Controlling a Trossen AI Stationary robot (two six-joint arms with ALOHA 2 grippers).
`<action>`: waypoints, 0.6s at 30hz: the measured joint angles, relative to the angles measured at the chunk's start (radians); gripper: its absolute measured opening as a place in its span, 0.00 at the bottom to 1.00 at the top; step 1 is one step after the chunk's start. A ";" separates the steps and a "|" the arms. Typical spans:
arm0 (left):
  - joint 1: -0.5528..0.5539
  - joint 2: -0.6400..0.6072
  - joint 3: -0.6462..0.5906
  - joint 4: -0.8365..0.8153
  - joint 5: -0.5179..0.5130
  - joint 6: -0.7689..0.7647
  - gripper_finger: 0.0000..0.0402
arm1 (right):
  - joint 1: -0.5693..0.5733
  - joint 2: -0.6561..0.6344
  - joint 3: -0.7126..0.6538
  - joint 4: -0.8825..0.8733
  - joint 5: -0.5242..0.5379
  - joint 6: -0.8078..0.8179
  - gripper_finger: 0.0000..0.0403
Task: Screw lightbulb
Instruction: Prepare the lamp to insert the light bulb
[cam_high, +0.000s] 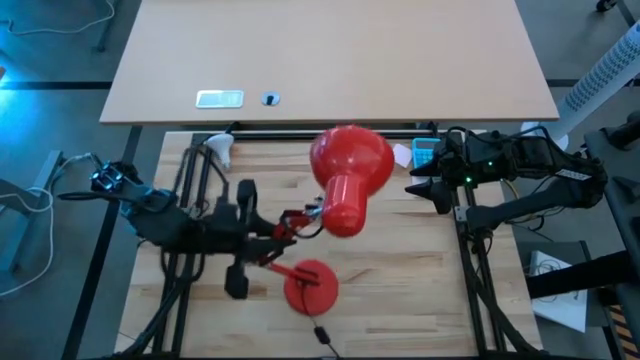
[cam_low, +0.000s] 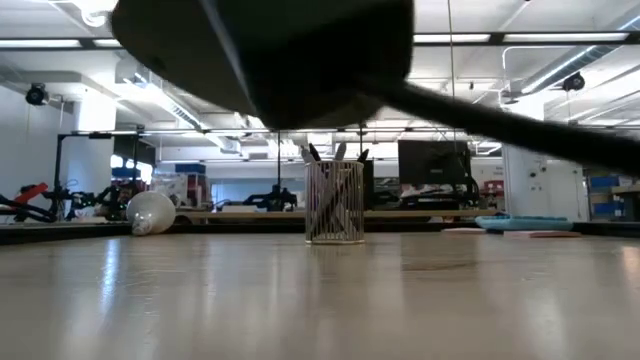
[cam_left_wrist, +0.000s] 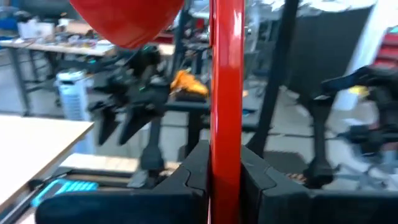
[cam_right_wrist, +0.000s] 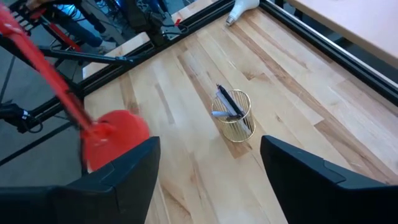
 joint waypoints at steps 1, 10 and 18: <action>-0.008 0.000 0.003 0.008 0.002 0.000 0.07 | 0.000 0.000 0.000 0.000 0.000 0.002 0.67; -0.045 -0.009 0.017 0.010 -0.092 0.023 0.07 | 0.000 0.000 0.000 0.000 0.000 0.025 0.66; -0.102 -0.036 0.031 -0.013 -0.061 0.060 0.07 | 0.000 0.000 0.000 -0.033 -0.011 0.061 0.65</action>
